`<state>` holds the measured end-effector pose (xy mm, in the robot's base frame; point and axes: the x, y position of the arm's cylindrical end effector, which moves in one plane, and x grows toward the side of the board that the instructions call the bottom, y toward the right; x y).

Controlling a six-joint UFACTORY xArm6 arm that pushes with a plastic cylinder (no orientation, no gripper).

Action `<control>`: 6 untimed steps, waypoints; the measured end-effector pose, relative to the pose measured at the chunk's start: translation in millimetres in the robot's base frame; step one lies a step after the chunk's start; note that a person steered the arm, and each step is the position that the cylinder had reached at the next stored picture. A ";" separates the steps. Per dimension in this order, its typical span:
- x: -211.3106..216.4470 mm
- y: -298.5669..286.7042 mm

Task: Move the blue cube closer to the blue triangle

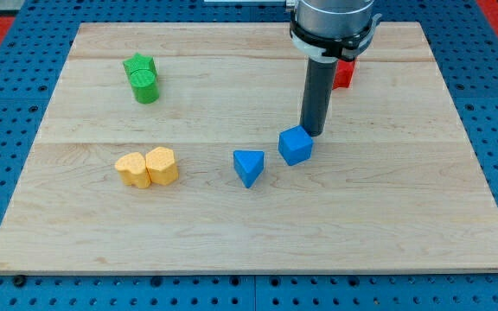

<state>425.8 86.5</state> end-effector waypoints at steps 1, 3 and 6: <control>11.2 18.9; 16.4 4.0; 34.0 -13.0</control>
